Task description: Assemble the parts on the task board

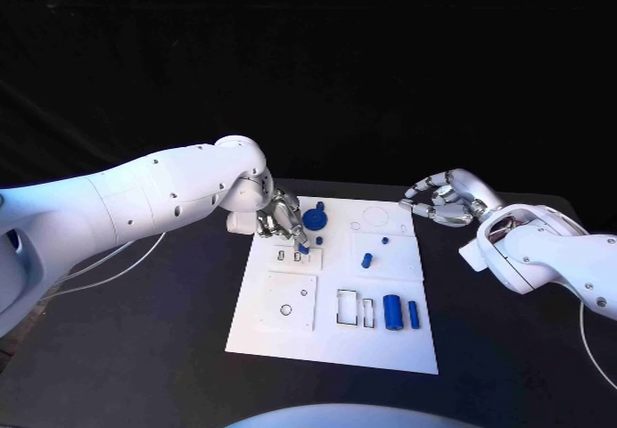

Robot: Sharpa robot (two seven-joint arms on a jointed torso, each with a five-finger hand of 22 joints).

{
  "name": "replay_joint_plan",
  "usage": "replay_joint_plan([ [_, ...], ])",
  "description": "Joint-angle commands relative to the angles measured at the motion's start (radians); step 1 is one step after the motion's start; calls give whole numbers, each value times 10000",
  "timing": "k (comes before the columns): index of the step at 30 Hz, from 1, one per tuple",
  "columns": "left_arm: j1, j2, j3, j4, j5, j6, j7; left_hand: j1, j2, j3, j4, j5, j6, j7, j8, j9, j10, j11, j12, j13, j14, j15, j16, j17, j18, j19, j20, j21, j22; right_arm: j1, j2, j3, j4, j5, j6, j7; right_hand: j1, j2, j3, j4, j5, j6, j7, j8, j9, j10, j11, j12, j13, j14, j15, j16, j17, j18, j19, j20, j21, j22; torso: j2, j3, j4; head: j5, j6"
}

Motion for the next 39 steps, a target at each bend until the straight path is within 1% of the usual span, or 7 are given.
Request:
replay_joint_plan([
  [1, 42, 174, -26, -188, -69, 711, -84, -62, 41, 2540, -2599, 87, 93, 17, -30, 20, 92, 6, 76, 47, 956, 3, 55, 2325, -79, -3, 69, -30, 270, -7, 19, 0, 7, -91, 103, 1, -5, -5, -42, -24, 59, -67, 14, 18, 8, -41, -20, -29, 1149, 718, -60, -39, 1184, 130, -79, -6, -35, 795, 9, -2, 1, 6, -11],
  [6, 48, 362, -115, -419, -308, 786, -112, -76, 46, 2541, -2618, 117, 102, 16, -37, 24, 98, 6, 86, 58, 958, 2, 59, 2333, -80, -3, 72, -28, 275, -7, 41, 0, 1, -91, 102, 6, -5, -5, -42, -24, 59, -67, 14, 18, 8, -41, -20, -29, 1149, 718, -60, -39, 1184, 130, -79, -6, -35, 795, 11, -9, 4, 21, -11],
  [11, 48, 509, -278, -605, -462, 852, -138, -98, 50, 2541, -2647, 167, 115, 15, -48, 31, 113, 5, 112, 91, 961, 0, 64, 2344, -81, -3, 75, -24, 282, -8, 64, -1, -5, -91, 101, 10, -5, -5, -42, -24, 59, -67, 14, 18, 8, -41, -20, -29, 1149, 718, -60, -39, 1184, 130, -79, -6, -35, 795, 12, -11, 2, 47, -22],
  [17, 37, 624, -385, -770, -670, 758, -161, -160, 68, 2538, -2694, 293, 144, 16, -70, 50, 145, 5, 166, 158, 960, -1, 63, 2341, -80, -5, 79, -21, 288, -8, 83, -1, -8, -92, 94, 18, -5, -5, -42, -24, 59, -67, 14, 18, 8, -41, -20, -29, 1149, 718, -60, -39, 1184, 130, -79, -6, -35, 795, 19, -24, 1, 25, -38],
  [26, 20, 665, -451, -893, -807, 615, -174, -259, 90, 2522, -2765, 490, 187, 13, -96, 88, 199, 3, 258, 273, 966, -3, 73, 2361, -82, -1, 80, -11, 306, -13, 106, -2, -14, -96, 87, 31, -9, -10, -49, -24, 59, -67, 12, 28, 8, -37, -22, -26, 1152, 717, -61, -42, 1179, 131, -80, -8, -41, 794, 0, -18, 10, 17, -62],
  [33, -4, 692, -465, -949, -863, 484, -175, -281, 96, 2517, -2774, 530, 194, 13, -101, 96, 211, 3, 278, 298, 965, -4, 71, 2356, -83, 0, 79, -8, 310, -16, 115, -2, -14, -103, 88, 35, -14, -14, -55, -23, 59, -67, 10, 38, 8, -34, -23, -22, 1155, 717, -63, -45, 1174, 131, -80, -9, -47, 792, -1, -17, 8, 20, -55],
  [39, -54, 733, -469, -1004, -913, 448, -179, -293, 100, 2513, -2779, 554, 198, 14, -103, 101, 212, 2, 279, 298, 965, -4, 71, 2356, -81, -4, 78, -13, 301, -18, 123, -2, -4, -105, 93, 38, -14, -14, -55, -23, 59, -67, 10, 38, 8, -34, -23, -22, 1155, 717, -63, -45, 1174, 131, -80, -9, -47, 792, 8, -12, -1, 60, -54],
])
